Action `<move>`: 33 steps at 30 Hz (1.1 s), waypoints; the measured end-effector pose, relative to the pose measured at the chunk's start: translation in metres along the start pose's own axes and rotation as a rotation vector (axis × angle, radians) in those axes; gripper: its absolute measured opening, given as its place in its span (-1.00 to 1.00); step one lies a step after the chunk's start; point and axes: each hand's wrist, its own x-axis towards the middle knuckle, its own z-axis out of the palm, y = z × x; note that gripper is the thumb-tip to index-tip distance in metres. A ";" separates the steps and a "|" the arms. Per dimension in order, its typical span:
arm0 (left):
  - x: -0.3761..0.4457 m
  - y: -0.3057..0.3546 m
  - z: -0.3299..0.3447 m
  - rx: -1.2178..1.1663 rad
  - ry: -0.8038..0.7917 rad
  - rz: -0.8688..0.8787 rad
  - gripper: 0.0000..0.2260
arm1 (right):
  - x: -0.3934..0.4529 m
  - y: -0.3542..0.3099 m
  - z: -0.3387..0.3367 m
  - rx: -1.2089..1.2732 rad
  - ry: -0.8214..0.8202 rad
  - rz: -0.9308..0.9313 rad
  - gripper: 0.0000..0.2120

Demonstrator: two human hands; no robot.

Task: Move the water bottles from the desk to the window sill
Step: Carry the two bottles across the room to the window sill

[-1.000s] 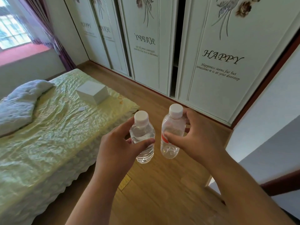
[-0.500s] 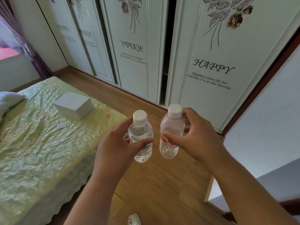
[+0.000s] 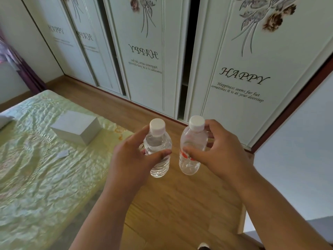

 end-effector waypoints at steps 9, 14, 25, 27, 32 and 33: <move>0.064 -0.017 0.005 0.083 0.039 -0.053 -0.34 | 0.076 0.015 0.017 0.031 -0.042 -0.014 -0.34; 0.115 -0.011 0.027 0.096 0.062 -0.068 -0.32 | 0.136 0.034 0.010 0.081 -0.081 -0.038 -0.36; 0.219 0.023 0.093 0.147 0.119 -0.061 -0.39 | 0.267 0.074 -0.030 0.078 -0.105 -0.132 -0.38; 0.230 0.020 0.102 0.155 0.128 -0.061 -0.33 | 0.284 0.080 -0.033 0.077 -0.112 -0.146 -0.38; 0.257 0.017 0.114 0.170 0.115 -0.091 -0.29 | 0.313 0.091 -0.032 0.101 -0.140 -0.158 -0.37; 0.263 0.014 0.116 0.164 0.107 -0.091 -0.29 | 0.319 0.093 -0.030 0.102 -0.142 -0.157 -0.37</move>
